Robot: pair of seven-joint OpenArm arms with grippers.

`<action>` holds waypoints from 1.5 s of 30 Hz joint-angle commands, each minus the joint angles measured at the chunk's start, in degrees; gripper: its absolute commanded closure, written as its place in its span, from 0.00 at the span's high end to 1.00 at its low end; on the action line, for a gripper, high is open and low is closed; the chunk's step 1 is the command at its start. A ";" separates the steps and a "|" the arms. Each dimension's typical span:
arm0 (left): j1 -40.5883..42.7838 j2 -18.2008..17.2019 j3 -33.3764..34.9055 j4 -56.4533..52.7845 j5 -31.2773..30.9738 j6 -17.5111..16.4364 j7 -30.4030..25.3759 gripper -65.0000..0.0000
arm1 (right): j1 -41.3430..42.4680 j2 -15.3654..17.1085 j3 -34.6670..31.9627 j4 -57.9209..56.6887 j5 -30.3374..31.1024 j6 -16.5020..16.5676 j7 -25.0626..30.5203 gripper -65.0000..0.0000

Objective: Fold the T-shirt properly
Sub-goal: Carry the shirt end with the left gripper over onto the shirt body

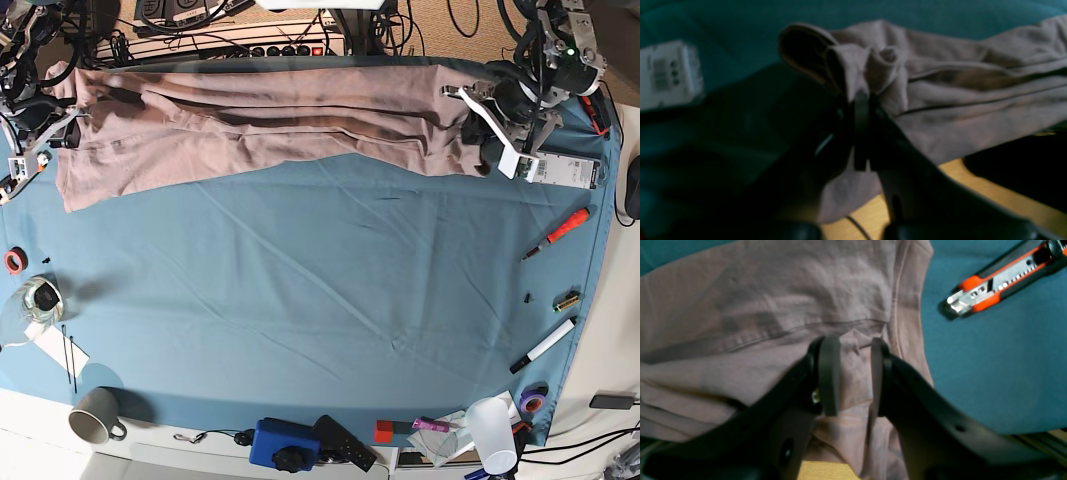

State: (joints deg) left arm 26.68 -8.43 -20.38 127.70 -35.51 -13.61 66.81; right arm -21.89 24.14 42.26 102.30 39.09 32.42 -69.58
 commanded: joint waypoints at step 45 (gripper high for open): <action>-13.97 17.29 49.51 -14.95 21.88 -2.10 -13.05 0.00 | 2.86 1.40 0.61 0.76 0.50 -0.09 2.49 0.25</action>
State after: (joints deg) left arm 13.26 7.33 28.53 111.77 -12.47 -15.35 55.37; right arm -19.20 24.23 42.28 102.26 39.09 32.42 -68.31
